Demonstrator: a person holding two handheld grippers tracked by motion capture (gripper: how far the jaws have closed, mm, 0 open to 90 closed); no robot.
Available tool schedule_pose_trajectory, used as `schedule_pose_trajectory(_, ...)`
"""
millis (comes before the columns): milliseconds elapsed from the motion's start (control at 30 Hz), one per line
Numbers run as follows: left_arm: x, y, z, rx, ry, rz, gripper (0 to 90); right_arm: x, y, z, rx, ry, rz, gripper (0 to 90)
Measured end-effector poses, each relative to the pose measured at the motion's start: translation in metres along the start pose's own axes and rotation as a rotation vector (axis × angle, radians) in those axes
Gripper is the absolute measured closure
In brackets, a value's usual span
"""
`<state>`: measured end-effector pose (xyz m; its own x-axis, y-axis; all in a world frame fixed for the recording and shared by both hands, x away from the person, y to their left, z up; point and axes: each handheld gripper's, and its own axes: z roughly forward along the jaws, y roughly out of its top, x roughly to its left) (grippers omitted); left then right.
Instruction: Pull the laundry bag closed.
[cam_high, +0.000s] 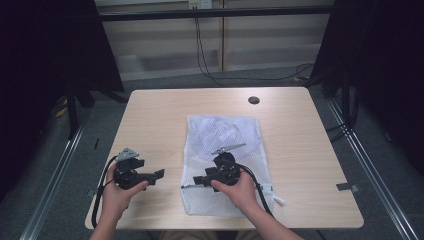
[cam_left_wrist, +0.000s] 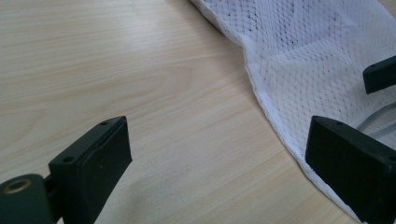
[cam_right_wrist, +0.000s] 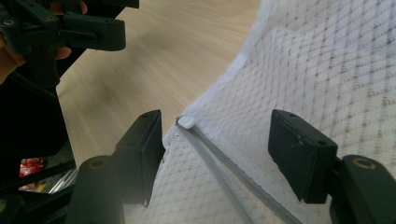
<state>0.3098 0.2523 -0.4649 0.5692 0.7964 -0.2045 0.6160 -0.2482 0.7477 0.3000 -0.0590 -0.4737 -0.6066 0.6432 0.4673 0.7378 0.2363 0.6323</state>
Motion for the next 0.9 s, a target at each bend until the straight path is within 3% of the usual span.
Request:
schedule_pose_trajectory(367, 0.000, 0.000, 0.000, -0.008, -0.002, -0.022, 7.0, 0.005, 0.001, 0.009, 0.025, 0.041, 0.017, 51.3)
schedule_pose_trajectory(733, 0.001, 0.000, -0.002, -0.003, 0.001, -0.014, 7.3, 0.011, 0.001, 0.021, 0.062, 0.079, 0.039, 58.5)
schedule_pose_trajectory(900, 0.000, 0.000, -0.002, -0.009, -0.001, -0.021, 7.4, 0.011, 0.001, 0.024, 0.074, 0.070, 0.045, 62.2)
